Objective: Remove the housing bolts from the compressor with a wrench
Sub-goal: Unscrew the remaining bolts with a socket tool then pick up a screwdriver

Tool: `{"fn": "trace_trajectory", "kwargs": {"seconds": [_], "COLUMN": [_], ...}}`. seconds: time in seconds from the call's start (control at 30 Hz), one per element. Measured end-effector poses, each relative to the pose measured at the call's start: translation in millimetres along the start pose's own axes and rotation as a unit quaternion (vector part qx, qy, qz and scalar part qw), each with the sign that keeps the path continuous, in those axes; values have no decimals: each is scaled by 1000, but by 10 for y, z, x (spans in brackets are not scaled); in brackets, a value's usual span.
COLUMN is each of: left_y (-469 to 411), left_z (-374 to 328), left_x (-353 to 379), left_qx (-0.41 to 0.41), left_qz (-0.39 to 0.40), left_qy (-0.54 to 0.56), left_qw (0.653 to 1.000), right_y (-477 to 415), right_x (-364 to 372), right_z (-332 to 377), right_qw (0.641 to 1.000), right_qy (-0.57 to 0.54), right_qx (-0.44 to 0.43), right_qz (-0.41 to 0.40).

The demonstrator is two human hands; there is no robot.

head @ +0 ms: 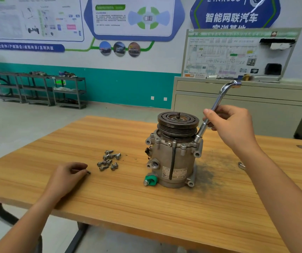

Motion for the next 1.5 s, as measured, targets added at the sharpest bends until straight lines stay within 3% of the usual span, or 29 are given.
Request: {"fn": "trace_trajectory", "kwargs": {"seconds": [0.17, 0.33, 0.47, 0.67, 0.93, 1.1, 1.2, 1.4, 1.5], "left_y": [-65, -122, -147, -136, -50, 100, 119, -5, -124], "left_z": [-81, -62, -36, -186, -1191, -2100, -2583, -3199, -3291], "left_x": [141, 249, 261, 332, 408, 357, 379, 511, 482], "left_qx": [39, 42, 53, 79, 198, 326, 353, 363, 357], "left_qz": [-35, -16, -6, -62, -59, -46, 2, 173, 210], "left_qy": [-57, -66, -36, 23, 118, 197, 236, 165, 175], "left_qw": [997, 997, 998, 995, 971, 923, 905, 901, 893], "right_y": [5, -17, -14, 0, -95, -154, -147, -148, -157], "right_x": [-26, -66, -38, 5, 82, 87, 79, 17, 2], "right_z": [-6, -24, -33, -6, 112, 153, 133, 115, 76], "right_qw": [1000, 1000, 999, 998, 991, 977, 978, 979, 976], "right_qy": [9, 16, 36, 57, 125, 178, 171, 99, 59], "right_qx": [0, 11, 11, -3, -26, -35, -28, -7, 29], "right_qz": [-2, -12, -15, -16, 51, 112, 118, 179, 210]}}
Point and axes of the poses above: each hand's wrist, its own y-axis away from the middle knuckle, its own x-axis out of the palm, z = x × y, the point moved 1 cm from there along -y, towards the middle knuckle, and after that the axes turned 1 degree about -x, right-handed, at the moved point
